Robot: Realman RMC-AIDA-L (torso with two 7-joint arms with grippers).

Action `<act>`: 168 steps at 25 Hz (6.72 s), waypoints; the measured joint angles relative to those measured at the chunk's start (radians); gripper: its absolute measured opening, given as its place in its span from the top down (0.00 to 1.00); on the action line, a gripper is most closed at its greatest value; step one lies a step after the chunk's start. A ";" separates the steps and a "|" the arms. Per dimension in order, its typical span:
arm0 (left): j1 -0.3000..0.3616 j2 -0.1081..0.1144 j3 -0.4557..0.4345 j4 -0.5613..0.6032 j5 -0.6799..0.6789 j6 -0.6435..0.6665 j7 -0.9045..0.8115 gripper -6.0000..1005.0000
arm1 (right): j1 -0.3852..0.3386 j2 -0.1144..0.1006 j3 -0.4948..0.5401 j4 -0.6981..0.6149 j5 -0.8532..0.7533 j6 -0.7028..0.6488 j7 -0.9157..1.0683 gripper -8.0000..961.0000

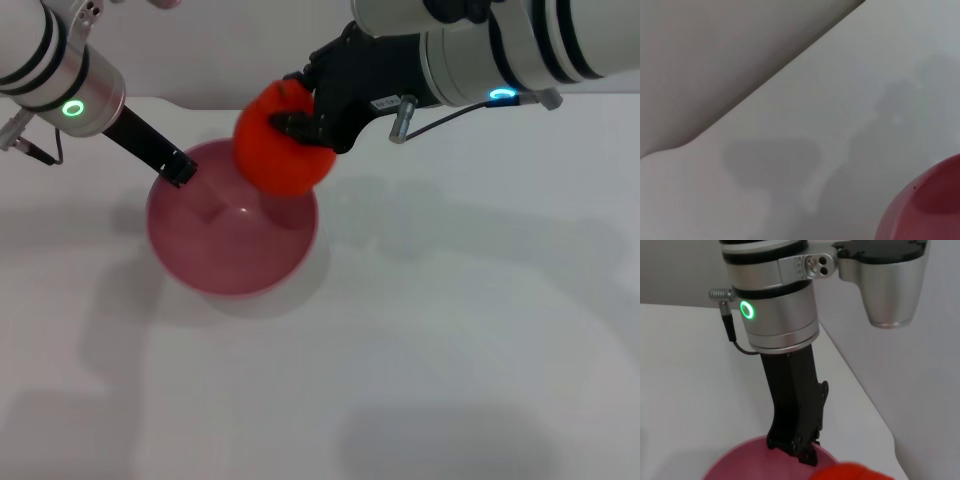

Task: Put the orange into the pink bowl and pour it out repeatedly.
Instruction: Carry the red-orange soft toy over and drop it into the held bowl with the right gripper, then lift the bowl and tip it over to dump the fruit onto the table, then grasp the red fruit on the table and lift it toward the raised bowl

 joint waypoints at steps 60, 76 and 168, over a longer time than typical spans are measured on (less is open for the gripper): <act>0.682 0.003 0.960 0.241 -0.154 -1.689 0.587 0.95 | -0.390 -0.010 0.279 0.809 2.016 -0.304 -1.459 0.39; 0.601 0.003 0.847 0.265 -0.415 -1.601 0.415 0.95 | -0.388 -0.011 0.257 0.849 2.005 -0.331 -1.442 0.39; 0.061 0.075 -0.179 -0.118 -0.099 0.157 0.108 0.95 | 0.068 -0.005 -0.111 0.656 0.198 0.039 -0.198 0.67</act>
